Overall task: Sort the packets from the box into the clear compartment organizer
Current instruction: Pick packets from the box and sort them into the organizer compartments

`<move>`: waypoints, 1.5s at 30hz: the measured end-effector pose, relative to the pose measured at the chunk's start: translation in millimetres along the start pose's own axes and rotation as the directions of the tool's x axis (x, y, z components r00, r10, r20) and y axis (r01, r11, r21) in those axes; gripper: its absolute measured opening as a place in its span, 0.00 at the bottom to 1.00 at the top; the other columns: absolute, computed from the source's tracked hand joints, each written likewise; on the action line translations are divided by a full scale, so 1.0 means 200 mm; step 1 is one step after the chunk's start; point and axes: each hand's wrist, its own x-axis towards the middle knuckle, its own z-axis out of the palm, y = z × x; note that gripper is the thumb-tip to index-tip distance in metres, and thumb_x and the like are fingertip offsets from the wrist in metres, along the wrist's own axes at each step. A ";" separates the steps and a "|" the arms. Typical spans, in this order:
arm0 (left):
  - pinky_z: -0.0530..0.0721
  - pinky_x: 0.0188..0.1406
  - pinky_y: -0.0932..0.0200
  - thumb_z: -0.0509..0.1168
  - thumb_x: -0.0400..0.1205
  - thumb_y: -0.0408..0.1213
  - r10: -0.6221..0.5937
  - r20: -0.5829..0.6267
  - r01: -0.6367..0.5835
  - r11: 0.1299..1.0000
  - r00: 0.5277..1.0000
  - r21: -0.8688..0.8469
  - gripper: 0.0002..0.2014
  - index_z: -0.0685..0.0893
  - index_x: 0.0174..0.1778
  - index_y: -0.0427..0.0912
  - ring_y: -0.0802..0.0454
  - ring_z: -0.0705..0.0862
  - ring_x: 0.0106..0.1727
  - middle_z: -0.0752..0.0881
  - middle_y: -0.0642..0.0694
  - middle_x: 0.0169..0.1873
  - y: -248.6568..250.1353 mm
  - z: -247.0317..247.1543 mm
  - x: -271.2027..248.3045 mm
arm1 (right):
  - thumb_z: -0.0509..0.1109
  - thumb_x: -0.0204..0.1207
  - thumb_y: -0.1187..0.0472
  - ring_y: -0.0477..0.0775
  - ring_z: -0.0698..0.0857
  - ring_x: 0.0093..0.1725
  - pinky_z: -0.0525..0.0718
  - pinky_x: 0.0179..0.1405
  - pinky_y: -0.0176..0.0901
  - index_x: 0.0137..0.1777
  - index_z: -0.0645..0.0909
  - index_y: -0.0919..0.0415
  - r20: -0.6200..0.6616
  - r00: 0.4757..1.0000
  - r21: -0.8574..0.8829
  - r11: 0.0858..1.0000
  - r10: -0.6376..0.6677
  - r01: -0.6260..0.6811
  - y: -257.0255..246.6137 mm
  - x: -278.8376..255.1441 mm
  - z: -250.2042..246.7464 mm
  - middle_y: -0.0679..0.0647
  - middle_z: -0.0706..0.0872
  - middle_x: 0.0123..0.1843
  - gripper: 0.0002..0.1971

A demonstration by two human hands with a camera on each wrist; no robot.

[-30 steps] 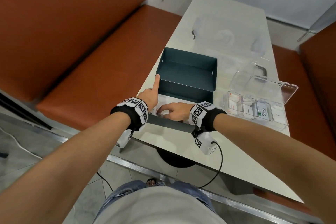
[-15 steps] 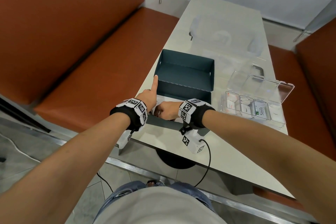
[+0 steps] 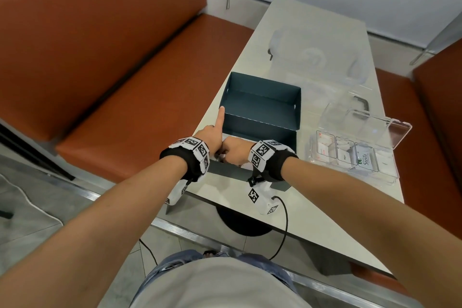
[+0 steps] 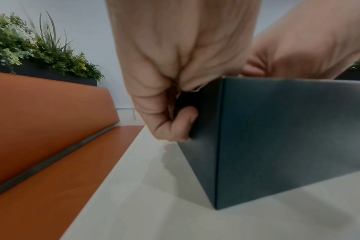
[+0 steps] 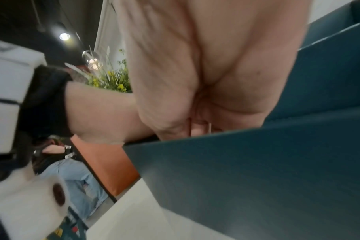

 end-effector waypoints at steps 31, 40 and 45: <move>0.88 0.56 0.41 0.52 0.88 0.29 0.329 0.258 0.242 0.091 0.908 -0.966 0.16 0.81 0.65 0.31 0.35 0.88 0.58 0.86 0.30 0.59 1.06 -0.09 -0.02 | 0.60 0.83 0.68 0.50 0.86 0.32 0.86 0.35 0.42 0.53 0.85 0.69 -0.536 0.724 0.819 0.477 0.435 0.320 0.83 -0.80 -0.36 0.56 0.89 0.38 0.11; 0.91 0.46 0.51 0.60 0.83 0.19 0.257 0.171 0.120 0.203 0.951 -0.972 0.14 0.80 0.64 0.27 0.41 0.90 0.55 0.88 0.33 0.57 1.23 0.00 0.05 | 0.70 0.78 0.64 0.45 0.82 0.31 0.84 0.31 0.36 0.54 0.86 0.61 -0.628 0.651 0.712 0.652 0.426 0.261 1.06 -0.87 -0.41 0.49 0.86 0.35 0.07; 0.91 0.45 0.54 0.69 0.81 0.26 0.250 0.111 0.029 0.309 0.962 -0.951 0.12 0.84 0.60 0.26 0.44 0.87 0.55 0.86 0.32 0.57 1.28 0.05 0.09 | 0.74 0.74 0.65 0.45 0.82 0.31 0.86 0.31 0.34 0.47 0.88 0.62 -0.644 0.669 0.638 0.743 0.371 0.202 1.16 -0.85 -0.43 0.51 0.86 0.34 0.03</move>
